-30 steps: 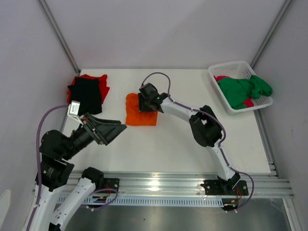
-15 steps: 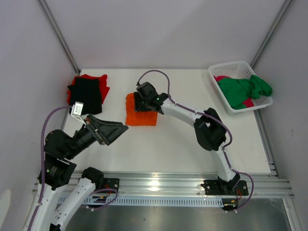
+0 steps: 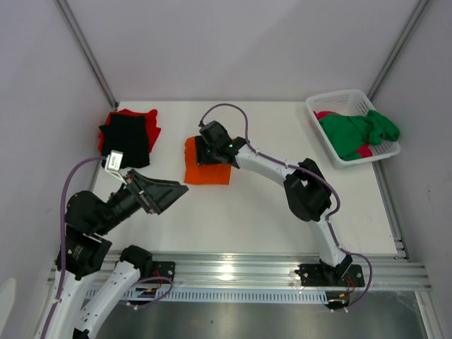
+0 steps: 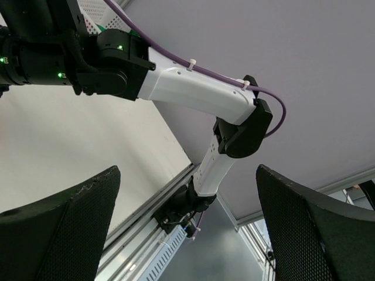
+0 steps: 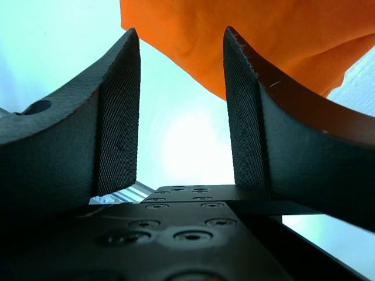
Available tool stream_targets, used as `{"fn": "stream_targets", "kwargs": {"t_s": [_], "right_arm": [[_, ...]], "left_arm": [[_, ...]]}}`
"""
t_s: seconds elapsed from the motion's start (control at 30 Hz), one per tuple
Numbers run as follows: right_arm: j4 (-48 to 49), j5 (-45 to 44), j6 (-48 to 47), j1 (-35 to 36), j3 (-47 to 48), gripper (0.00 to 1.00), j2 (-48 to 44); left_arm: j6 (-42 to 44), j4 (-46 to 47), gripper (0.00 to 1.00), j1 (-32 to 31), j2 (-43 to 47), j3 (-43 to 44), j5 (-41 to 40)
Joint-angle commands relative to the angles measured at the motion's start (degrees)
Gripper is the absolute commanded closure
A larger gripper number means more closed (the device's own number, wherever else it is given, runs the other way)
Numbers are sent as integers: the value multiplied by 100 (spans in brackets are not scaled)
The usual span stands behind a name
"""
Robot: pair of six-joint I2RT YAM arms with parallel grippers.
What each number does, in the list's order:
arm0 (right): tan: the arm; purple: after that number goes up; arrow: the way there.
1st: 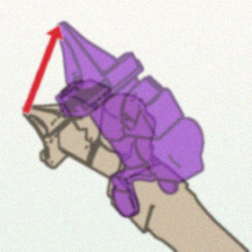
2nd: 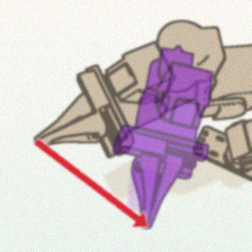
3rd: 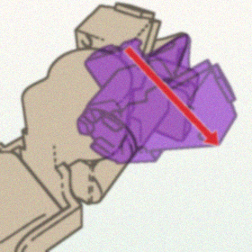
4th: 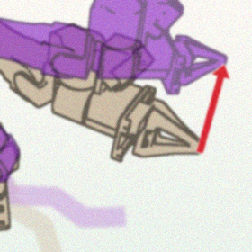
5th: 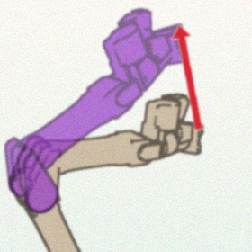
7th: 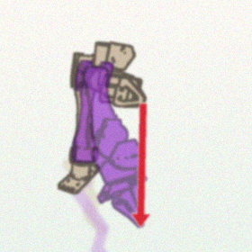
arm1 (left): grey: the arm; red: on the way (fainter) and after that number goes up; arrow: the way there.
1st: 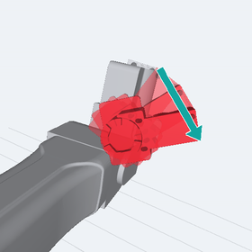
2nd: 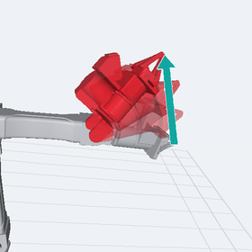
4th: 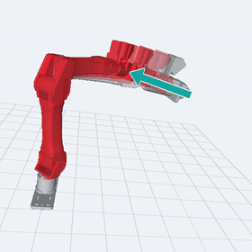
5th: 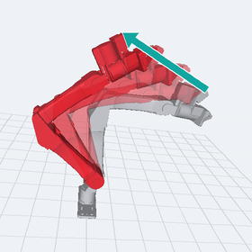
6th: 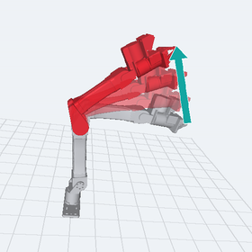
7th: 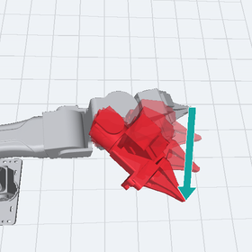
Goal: Fold and stack the t-shirts
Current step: Smooth out wrinkles on the folded tshirt
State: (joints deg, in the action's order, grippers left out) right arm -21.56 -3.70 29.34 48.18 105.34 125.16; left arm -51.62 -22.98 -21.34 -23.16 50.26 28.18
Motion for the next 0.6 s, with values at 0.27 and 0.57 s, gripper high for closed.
{"fn": "stream_targets", "kwargs": {"t_s": [0.27,0.57], "right_arm": [[-577,90,449,-99,102,47,553],[-1596,-271,1081,-20,-206,47,430]], "left_arm": [[29,-215,1,34,74,291,-129],[-33,-224,0,34,66,212,-155]]}}
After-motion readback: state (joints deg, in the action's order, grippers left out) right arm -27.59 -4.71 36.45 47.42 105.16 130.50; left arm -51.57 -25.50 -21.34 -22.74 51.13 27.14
